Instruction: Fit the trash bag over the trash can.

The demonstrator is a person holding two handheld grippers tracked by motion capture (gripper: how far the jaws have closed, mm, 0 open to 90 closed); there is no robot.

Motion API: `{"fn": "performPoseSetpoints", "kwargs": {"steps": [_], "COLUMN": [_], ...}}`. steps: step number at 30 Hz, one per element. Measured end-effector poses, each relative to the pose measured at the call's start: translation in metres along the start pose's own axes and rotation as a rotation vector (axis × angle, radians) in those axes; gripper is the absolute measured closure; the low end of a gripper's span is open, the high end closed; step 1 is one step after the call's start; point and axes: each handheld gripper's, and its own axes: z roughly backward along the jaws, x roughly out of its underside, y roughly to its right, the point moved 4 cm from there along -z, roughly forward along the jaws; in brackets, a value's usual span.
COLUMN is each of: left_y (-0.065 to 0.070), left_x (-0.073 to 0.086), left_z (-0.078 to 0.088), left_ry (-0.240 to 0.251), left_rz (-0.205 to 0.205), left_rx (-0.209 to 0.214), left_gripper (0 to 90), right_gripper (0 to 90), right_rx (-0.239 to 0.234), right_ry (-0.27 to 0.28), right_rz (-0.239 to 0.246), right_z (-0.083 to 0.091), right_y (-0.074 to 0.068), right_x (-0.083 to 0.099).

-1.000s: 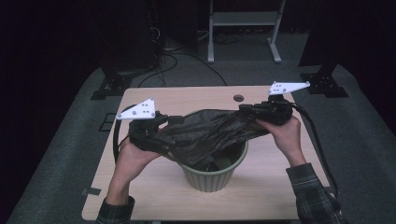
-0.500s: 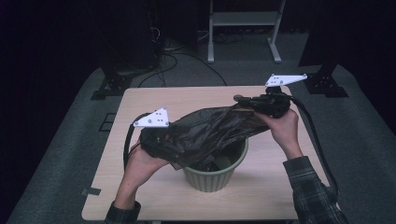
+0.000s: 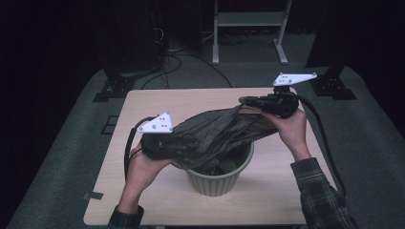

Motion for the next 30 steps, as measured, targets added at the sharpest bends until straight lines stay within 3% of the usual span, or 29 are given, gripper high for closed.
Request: {"fn": "performPoseSetpoints", "kwargs": {"steps": [1, 3, 11, 14, 17, 23, 30], "left_y": [-0.001, -0.004, -0.023, -0.042, -0.052, -0.076, -0.094], "left_x": [0.000, -0.002, -0.005, -0.005, -0.004, 0.003, 0.014], "left_z": [0.001, 0.007, 0.024, 0.029, 0.031, 0.032, 0.027], "left_ry": [-0.001, 0.028, 0.073, 0.089, 0.099, 0.081, 0.056], "left_rz": [0.001, 0.021, 0.079, 0.106, 0.125, 0.155, 0.170], "left_rx": [-0.002, -0.002, -0.061, -0.105, -0.119, -0.202, -0.254], "left_gripper": [79.5, 90.0, 90.0, 90.0, 90.0, 90.0, 89.9], "right_gripper": [90.0, 90.0, 90.0, 90.0, 90.0, 90.0, 90.0], "right_rx": [0.000, -0.001, 0.004, 0.003, -0.001, 0.001, 0.006], "right_ry": [0.000, -0.005, -0.013, -0.024, -0.027, -0.042, -0.057], "right_rz": [0.000, 0.003, -0.009, -0.013, -0.017, -0.018, -0.031], "right_z": [0.000, 0.001, 0.002, -0.001, -0.003, -0.007, -0.013], "right_y": [0.000, 0.000, 0.004, 0.006, 0.007, 0.007, 0.012], "right_x": [0.000, 0.001, 0.007, 0.012, 0.014, 0.017, 0.025]}}
